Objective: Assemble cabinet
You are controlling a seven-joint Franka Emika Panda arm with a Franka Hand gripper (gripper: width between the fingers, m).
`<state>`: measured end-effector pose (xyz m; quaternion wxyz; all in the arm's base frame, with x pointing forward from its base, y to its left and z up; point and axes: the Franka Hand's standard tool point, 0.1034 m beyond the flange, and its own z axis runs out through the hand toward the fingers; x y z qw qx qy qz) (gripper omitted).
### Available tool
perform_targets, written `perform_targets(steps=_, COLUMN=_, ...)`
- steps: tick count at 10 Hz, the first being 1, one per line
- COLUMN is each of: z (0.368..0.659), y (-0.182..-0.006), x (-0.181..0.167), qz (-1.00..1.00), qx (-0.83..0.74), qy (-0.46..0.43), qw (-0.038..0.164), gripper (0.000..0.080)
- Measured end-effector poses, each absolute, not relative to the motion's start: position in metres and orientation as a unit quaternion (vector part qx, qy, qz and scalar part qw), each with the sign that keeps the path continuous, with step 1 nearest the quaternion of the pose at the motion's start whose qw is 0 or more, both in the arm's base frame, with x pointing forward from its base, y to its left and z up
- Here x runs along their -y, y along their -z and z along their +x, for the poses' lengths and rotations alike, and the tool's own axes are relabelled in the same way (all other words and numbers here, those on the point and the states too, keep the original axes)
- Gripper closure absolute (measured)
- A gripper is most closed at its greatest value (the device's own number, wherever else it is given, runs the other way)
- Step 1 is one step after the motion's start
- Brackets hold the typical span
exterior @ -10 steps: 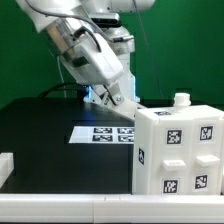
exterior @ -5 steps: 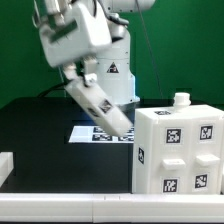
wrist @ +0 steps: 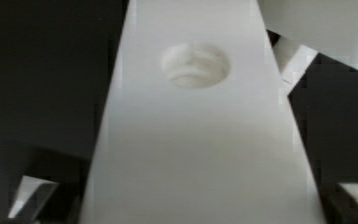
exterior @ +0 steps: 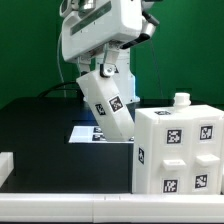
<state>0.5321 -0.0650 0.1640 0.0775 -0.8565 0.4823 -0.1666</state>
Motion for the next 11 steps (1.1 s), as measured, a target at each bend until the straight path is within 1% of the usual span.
perform_targets(steps=2, z=0.528, y=-0.154, x=0.09, qz=-0.892, qx=-0.416, qy=0.169, qw=0.051, gripper=0.0241)
perform_targets(steps=4, z=0.528, y=-0.149, x=0.098, qz=-0.931, qx=-0.316, qy=0.183, qw=0.021, gripper=0.0241)
perform_targets(steps=5, z=0.524, y=-0.146, x=0.099, qz=-0.925, qx=-0.332, qy=0.184, qw=0.027, gripper=0.0241)
perform_targets(steps=7, z=0.525, y=-0.146, x=0.099, qz=-0.926, qx=-0.328, qy=0.183, qw=0.028, gripper=0.0241)
perform_targets(steps=8, z=0.525, y=-0.144, x=0.1, qz=-0.932, qx=-0.308, qy=0.188, qw=0.022, gripper=0.0241)
perform_targets(steps=9, z=0.528, y=-0.136, x=0.104, qz=-0.942, qx=-0.263, qy=0.207, qw=0.004, gripper=0.0241)
perform_targets(steps=11, z=0.532, y=-0.119, x=0.087, qz=-0.955, qx=-0.211, qy=0.208, qw=-0.01, gripper=0.0241)
